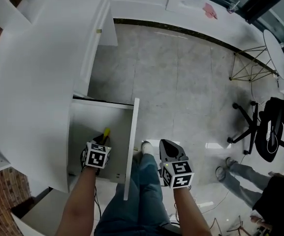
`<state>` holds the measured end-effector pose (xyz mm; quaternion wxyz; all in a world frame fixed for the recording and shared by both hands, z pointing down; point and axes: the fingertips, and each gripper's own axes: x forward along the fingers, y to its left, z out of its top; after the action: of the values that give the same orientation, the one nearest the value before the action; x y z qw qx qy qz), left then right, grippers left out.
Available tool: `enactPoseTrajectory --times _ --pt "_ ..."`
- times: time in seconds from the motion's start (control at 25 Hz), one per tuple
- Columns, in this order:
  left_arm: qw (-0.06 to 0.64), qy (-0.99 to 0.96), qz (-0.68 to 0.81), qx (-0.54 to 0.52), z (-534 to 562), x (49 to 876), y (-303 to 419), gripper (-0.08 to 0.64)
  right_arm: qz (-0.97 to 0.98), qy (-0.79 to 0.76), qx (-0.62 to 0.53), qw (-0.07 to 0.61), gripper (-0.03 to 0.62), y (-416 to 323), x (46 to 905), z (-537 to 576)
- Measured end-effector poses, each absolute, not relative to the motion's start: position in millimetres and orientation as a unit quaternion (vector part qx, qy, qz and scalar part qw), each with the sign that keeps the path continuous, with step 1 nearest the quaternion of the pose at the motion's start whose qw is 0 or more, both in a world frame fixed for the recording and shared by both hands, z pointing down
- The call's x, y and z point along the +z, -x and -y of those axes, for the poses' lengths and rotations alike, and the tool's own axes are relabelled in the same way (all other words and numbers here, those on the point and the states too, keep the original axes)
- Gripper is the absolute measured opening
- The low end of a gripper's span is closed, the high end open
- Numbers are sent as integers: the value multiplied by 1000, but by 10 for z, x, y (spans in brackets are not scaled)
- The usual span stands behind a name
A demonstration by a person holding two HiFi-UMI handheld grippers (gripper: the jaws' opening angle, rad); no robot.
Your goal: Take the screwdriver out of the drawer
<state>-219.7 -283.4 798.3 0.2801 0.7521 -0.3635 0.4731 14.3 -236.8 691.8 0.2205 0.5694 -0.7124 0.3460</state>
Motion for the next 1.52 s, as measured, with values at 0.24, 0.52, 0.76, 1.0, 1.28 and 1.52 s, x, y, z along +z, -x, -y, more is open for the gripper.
enactPoseTrajectory --times 0.24,0.52,0.76,1.0,1.28,1.52 --pt "285 -765 375 440 2843 7609 2089 78 724 -565 328 223 12 -172 6645 2359" --pt "275 -786 426 355 2946 6751 2051 78 747 -561 281 217 12 -142 6069 2517" --pt "249 -804 460 284 2995 5937 2058 78 771 -556 228 212 12 -157 5506 2728" --pt "213 -816 486 228 2943 5198 2166 78 790 -554 185 185 12 -103 4917 2848" --pt "181 -795 546 189 2844 4604 2738 78 817 -536 142 158 12 193 4422 2939" --pt "171 -763 600 170 2778 4390 3472 78 826 -529 133 143 12 513 4284 2994"
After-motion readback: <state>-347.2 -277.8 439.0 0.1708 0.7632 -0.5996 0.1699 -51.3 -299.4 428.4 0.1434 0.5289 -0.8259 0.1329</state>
